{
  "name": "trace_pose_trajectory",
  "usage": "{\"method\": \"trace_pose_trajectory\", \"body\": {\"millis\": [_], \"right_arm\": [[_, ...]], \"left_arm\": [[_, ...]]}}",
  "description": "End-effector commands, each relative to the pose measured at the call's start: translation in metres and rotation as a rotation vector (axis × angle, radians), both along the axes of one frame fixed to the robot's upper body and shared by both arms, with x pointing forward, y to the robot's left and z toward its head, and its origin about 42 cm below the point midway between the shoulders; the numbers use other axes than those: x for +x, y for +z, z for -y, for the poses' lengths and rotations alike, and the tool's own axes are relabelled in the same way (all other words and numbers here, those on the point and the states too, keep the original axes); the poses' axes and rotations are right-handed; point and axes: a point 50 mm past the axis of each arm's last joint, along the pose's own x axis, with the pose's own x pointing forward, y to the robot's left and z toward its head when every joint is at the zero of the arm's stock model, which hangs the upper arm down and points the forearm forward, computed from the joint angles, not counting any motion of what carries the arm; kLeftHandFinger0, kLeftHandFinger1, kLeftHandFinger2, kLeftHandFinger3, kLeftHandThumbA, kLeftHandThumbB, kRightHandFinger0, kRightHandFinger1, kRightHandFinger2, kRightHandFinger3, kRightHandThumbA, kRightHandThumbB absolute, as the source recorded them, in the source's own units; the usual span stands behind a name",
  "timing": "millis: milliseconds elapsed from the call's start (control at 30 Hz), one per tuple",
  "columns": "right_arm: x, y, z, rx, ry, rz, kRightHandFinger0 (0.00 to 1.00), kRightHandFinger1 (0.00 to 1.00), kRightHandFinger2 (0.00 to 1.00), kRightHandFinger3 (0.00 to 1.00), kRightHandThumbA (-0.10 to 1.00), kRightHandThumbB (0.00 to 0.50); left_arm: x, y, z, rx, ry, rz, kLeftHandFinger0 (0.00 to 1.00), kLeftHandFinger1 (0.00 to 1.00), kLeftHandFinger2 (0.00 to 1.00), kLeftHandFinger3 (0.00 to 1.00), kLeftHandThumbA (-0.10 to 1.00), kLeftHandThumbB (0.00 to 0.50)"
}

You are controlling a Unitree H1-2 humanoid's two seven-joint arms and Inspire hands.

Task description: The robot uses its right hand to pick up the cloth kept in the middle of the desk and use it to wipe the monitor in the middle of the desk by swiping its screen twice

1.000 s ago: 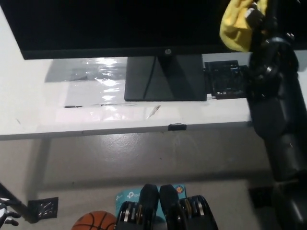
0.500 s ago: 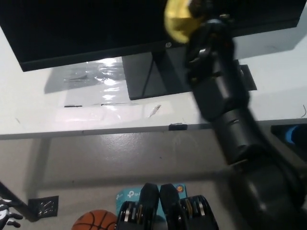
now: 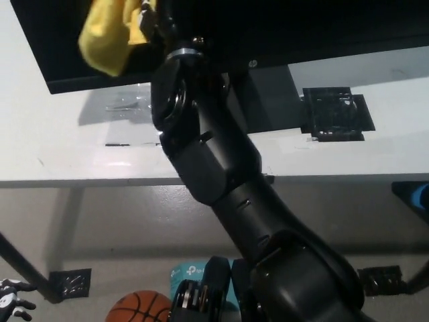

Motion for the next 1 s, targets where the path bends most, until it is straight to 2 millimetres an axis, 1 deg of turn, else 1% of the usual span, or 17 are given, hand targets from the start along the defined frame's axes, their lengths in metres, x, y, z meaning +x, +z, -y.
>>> {"method": "trace_pose_trajectory", "body": {"millis": [0, 167, 233, 300, 333, 367, 400, 500, 567, 633, 667, 733, 800, 833, 867, 933, 967], "right_arm": [[-0.002, 0.033, 0.005, -0.003, -0.014, 0.123, 0.0, 0.0, 0.32, 0.33, -0.1, 0.089], [0.009, 0.032, 0.031, -0.018, -0.052, 0.127, 0.0, 0.0, 0.3, 0.44, -0.1, 0.088], [0.017, 0.031, 0.048, -0.037, -0.086, 0.126, 0.0, 0.0, 0.28, 0.44, -0.1, 0.091], [0.02, 0.03, 0.059, -0.042, -0.096, 0.118, 0.0, 0.0, 0.31, 0.57, -0.1, 0.096], [0.023, 0.029, 0.066, -0.041, -0.1, 0.113, 0.0, 0.0, 0.28, 0.51, -0.1, 0.155], [0.026, 0.027, 0.074, -0.036, -0.111, 0.106, 0.0, 0.0, 0.26, 0.4, -0.1, 0.154], [0.03, 0.026, 0.082, -0.034, -0.126, 0.097, 0.0, 0.0, 0.26, 0.36, -0.1, 0.141], [0.037, 0.023, 0.1, -0.04, -0.168, 0.083, 0.0, 0.0, 0.29, 0.35, -0.1, 0.116], [0.041, 0.023, 0.111, -0.026, -0.185, 0.07, 0.0, 0.05, 0.37, 0.41, -0.1, 0.123], [0.044, 0.022, 0.123, -0.009, -0.201, 0.06, 0.0, 0.06, 0.4, 0.33, -0.1, 0.11], [0.045, 0.021, 0.131, -0.02, -0.214, 0.054, 0.0, 0.06, 0.4, 0.49, -0.1, 0.122], [0.047, 0.017, 0.145, -0.029, -0.235, 0.06, 0.0, 0.04, 0.36, 0.39, -0.1, 0.151], [0.049, 0.014, 0.156, -0.051, -0.258, 0.05, 0.0, 0.01, 0.33, 0.41, -0.1, 0.117], [0.052, 0.01, 0.171, -0.067, -0.284, 0.039, 0.0, 0.03, 0.35, 0.54, -0.1, 0.094], [0.053, 0.007, 0.179, -0.076, -0.298, 0.033, 0.0, 0.04, 0.35, 0.53, -0.1, 0.082], [0.054, 0.005, 0.192, -0.088, -0.324, 0.031, 0.0, 0.0, 0.3, 0.26, -0.1, 0.089], [0.054, 0.004, 0.197, -0.092, -0.335, 0.035, 0.0, 0.0, 0.3, 0.2, -0.1, 0.091]], "left_arm": [[-0.004, 0.009, -0.005, 0.023, -0.008, 0.031, 0.39, 0.41, 0.53, 0.75, 0.25, 0.228], [-0.006, 0.009, -0.004, 0.024, -0.001, 0.029, 0.41, 0.43, 0.58, 0.76, 0.21, 0.199], [-0.006, 0.009, -0.004, 0.014, -0.001, 0.033, 0.41, 0.42, 0.57, 0.77, 0.2, 0.216], [-0.006, 0.008, -0.004, 0.015, -0.004, 0.035, 0.41, 0.42, 0.57, 0.77, 0.21, 0.216], [-0.006, 0.009, -0.004, 0.026, -0.006, 0.037, 0.4, 0.42, 0.57, 0.76, 0.22, 0.22], [-0.006, 0.008, -0.004, 0.025, -0.005, 0.04, 0.4, 0.42, 0.56, 0.76, 0.22, 0.224], [-0.006, 0.008, -0.004, 0.01, -0.002, 0.043, 0.39, 0.41, 0.55, 0.75, 0.21, 0.231], [-0.006, 0.008, -0.005, 0.017, 0.0, 0.041, 0.38, 0.41, 0.56, 0.74, 0.2, 0.226], [-0.007, 0.009, -0.004, 0.019, -0.002, 0.04, 0.39, 0.41, 0.56, 0.74, 0.21, 0.22], [-0.007, 0.008, -0.003, 0.018, -0.007, 0.046, 0.39, 0.41, 0.55, 0.74, 0.21, 0.217], [-0.007, 0.008, -0.003, 0.017, -0.002, 0.041, 0.39, 0.41, 0.56, 0.75, 0.21, 0.21], [-0.008, 0.008, -0.003, 0.014, 0.0, 0.043, 0.38, 0.4, 0.54, 0.76, 0.19, 0.206], [-0.007, 0.008, -0.004, 0.02, 0.001, 0.039, 0.38, 0.41, 0.54, 0.76, 0.21, 0.216], [-0.007, 0.007, -0.004, 0.016, 0.007, 0.036, 0.39, 0.41, 0.53, 0.75, 0.18, 0.199], [-0.007, 0.007, -0.004, 0.014, 0.008, 0.038, 0.39, 0.4, 0.52, 0.75, 0.19, 0.206], [-0.007, 0.007, -0.005, 0.014, 0.003, 0.044, 0.36, 0.39, 0.53, 0.74, 0.18, 0.207], [-0.007, 0.007, -0.005, 0.013, 0.004, 0.045, 0.36, 0.39, 0.52, 0.74, 0.17, 0.201]]}}
